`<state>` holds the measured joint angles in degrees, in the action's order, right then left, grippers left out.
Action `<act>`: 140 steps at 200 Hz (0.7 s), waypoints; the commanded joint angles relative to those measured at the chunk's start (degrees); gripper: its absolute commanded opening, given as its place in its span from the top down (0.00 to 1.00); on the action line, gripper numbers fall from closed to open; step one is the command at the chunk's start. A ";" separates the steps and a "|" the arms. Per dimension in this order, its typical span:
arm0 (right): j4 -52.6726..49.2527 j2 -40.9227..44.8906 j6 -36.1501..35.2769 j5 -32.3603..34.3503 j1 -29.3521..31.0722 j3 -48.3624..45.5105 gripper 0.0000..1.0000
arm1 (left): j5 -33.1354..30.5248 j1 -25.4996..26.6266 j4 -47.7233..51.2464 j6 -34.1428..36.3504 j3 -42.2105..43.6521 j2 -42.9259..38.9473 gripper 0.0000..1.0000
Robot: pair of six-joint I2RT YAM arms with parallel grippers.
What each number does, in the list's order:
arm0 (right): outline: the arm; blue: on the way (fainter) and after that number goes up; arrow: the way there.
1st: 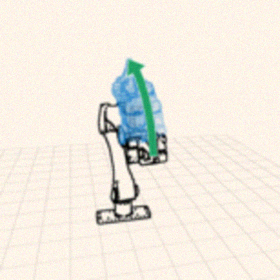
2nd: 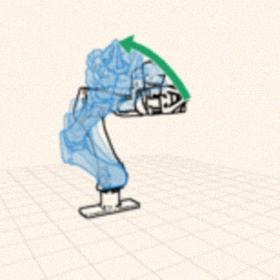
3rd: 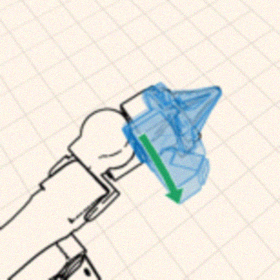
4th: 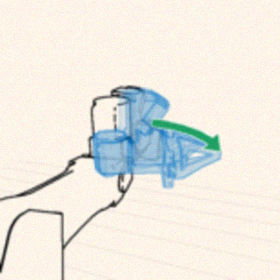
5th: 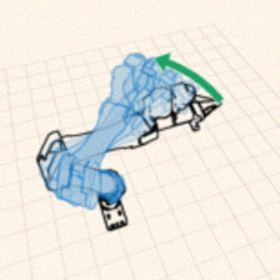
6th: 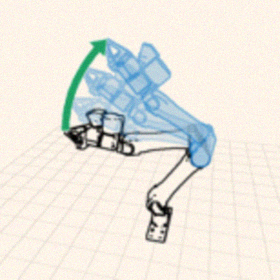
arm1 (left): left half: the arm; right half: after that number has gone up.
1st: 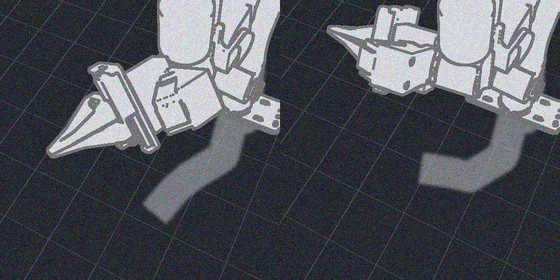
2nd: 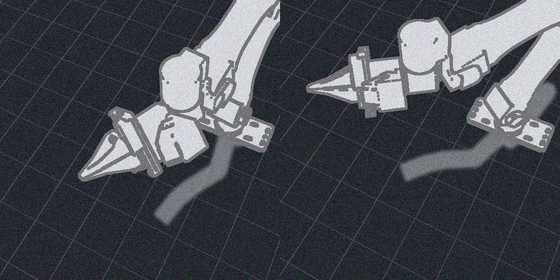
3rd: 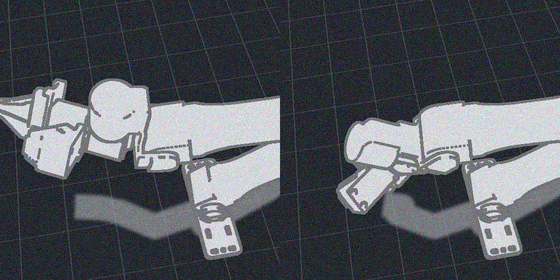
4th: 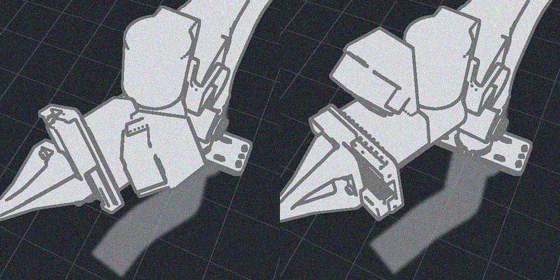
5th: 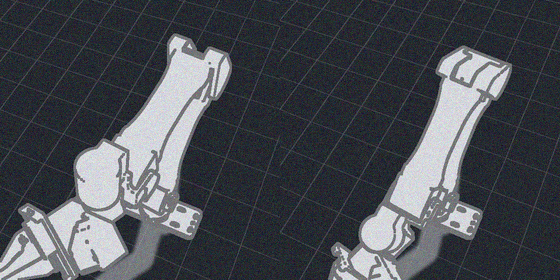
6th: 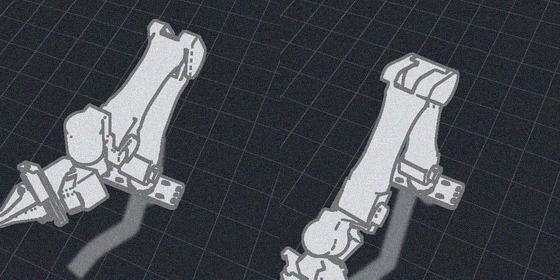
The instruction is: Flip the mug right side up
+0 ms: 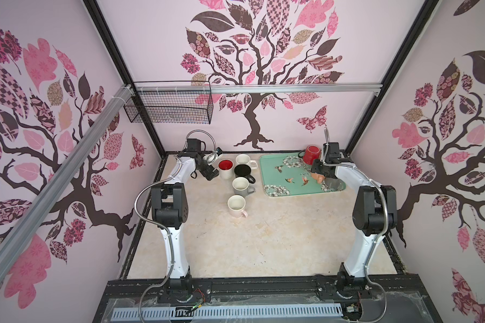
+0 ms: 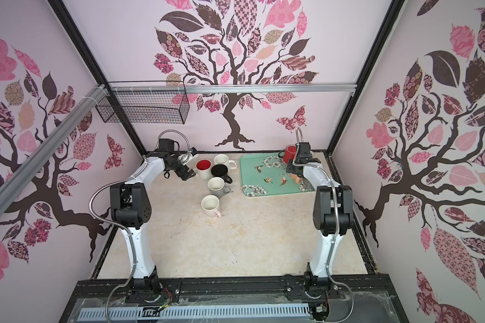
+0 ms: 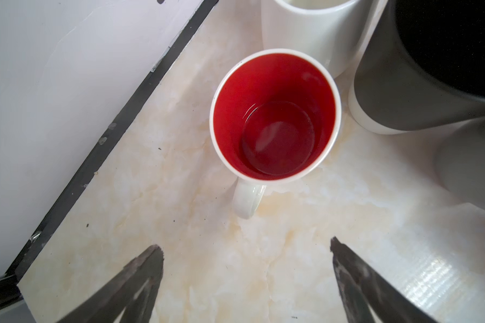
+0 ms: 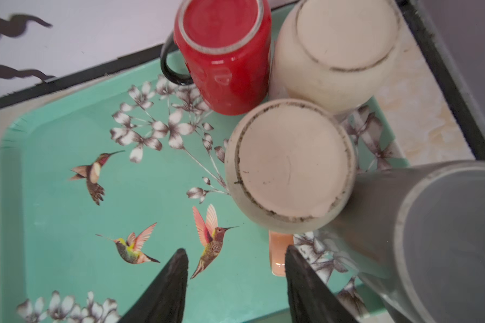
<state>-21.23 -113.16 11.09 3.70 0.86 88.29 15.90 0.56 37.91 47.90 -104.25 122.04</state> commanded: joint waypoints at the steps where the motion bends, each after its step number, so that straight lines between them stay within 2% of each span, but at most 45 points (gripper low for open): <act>1: -2.35 -3.42 -1.79 3.70 0.00 3.52 0.42 | -0.78 -1.43 -4.70 -2.19 3.55 -3.88 0.03; 53: -4.13 -6.70 -1.62 6.87 -0.51 5.75 0.42 | -5.44 -1.84 -15.36 -3.72 13.37 -11.47 0.03; 140: -2.96 -6.86 -1.32 7.87 -0.62 3.45 0.43 | -0.64 -1.86 -18.51 -12.19 15.61 -14.84 0.03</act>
<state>-24.23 -117.82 10.28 10.41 0.54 91.55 13.06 -1.26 21.12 39.13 -90.59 109.69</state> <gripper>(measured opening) 0.575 0.969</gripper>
